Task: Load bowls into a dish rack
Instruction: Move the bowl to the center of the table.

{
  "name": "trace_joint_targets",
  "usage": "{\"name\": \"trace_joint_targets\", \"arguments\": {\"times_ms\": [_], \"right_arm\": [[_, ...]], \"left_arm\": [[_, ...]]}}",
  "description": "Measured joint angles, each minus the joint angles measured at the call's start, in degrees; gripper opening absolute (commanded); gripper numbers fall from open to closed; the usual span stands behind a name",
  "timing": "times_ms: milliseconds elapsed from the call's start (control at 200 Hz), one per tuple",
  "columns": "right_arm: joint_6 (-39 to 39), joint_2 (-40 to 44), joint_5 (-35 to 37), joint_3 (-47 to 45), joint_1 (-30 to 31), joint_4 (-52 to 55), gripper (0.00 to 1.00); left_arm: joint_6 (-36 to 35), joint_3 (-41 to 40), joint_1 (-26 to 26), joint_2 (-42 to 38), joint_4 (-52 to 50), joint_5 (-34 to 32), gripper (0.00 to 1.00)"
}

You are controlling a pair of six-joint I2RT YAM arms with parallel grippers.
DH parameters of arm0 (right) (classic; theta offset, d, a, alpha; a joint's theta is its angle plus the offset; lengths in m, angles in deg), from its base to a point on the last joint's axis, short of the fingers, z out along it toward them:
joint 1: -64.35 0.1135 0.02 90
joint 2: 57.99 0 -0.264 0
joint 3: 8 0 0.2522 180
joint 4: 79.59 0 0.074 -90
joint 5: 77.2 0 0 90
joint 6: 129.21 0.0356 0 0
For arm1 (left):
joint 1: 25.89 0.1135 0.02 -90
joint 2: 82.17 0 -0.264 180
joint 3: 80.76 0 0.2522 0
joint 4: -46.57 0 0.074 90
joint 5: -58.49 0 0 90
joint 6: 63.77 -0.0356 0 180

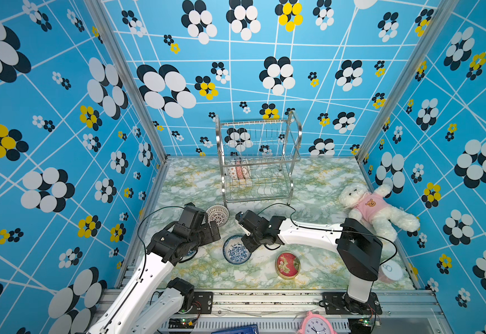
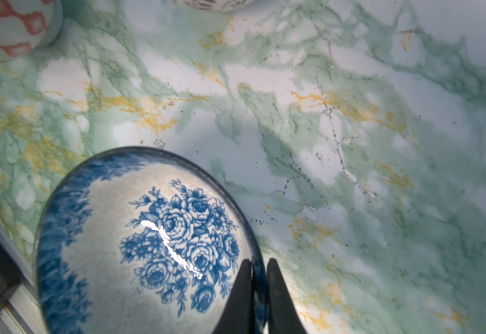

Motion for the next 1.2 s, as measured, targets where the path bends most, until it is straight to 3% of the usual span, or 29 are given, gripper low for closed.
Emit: {"name": "trace_joint_targets", "arguments": {"times_ms": [175, 390, 690, 840, 1200], "right_arm": [[0.52, 0.5, -1.25, -0.07, -1.53, -0.22, 0.04], [1.16, 4.79, -1.2, -5.01, -7.78, -0.2, 0.04], [1.79, 10.43, -1.42, -12.11, -17.0, -0.81, 0.12], [3.08, 11.02, -1.42, -14.86, -19.8, -1.16, 0.2], [5.42, 14.75, 0.39, -15.21, -19.82, -1.2, 0.5]], "left_arm": [[-0.7, 0.0, 0.02, -0.02, -0.02, 1.09, 1.0], [-1.77, -0.02, 0.02, 0.79, 0.07, 2.58, 1.0], [-3.52, -0.02, 0.07, 1.14, 0.63, 5.14, 0.99], [-4.7, -0.02, 0.07, 1.11, 1.27, 5.86, 0.99], [-7.56, -0.02, 0.07, 1.01, 2.23, 8.98, 0.99]]}}
